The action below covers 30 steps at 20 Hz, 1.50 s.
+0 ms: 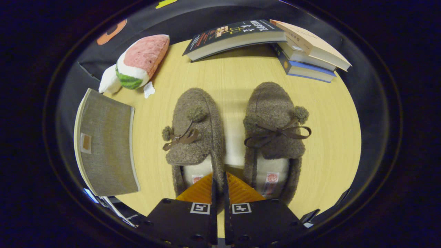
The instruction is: Open the storage box then place both shoes into the box .Put the left shoe in first, then the right shoe, with the right side of both shoes facing outward in a uniform manner.
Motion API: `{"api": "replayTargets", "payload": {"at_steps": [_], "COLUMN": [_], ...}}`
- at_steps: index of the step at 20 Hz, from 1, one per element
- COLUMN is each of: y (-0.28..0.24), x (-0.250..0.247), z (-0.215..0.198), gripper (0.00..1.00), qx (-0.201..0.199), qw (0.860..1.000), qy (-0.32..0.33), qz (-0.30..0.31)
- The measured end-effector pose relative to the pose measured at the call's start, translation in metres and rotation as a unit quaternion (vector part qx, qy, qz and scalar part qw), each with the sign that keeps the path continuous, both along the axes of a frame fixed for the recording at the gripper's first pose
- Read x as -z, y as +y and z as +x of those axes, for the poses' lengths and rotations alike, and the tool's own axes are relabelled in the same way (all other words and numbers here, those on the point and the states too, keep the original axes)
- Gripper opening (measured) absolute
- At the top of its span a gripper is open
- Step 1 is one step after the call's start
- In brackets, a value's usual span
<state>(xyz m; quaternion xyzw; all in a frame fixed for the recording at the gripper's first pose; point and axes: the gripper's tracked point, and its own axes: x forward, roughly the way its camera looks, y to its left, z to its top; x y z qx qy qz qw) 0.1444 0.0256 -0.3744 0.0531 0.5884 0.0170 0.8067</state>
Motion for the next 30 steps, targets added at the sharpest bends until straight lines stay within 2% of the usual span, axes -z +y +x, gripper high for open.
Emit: {"api": "replayTargets", "payload": {"at_steps": [1,3,8,16,23,26,30], "y": [0.0,0.002,0.016,0.06,0.157,0.208,0.271], "x": [-0.01,-0.003,-0.039,-0.141,-0.232,-0.234,-0.205], "z": [-0.002,-0.006,-0.022,-0.047,-0.063,-0.064,-0.052], "gripper": [0.0,0.0,0.0,0.0,0.0,0.0,0.0], "qx": [0.003,0.013,0.021,0.008,-0.043,-0.055,-0.056], "qw": [1.0,1.0,0.999,0.994,0.985,0.983,0.985], "qy": [-0.002,0.004,0.002,-0.053,-0.112,-0.107,-0.095], "qz": [0.006,0.008,0.04,0.094,0.126,0.135,0.131]}}
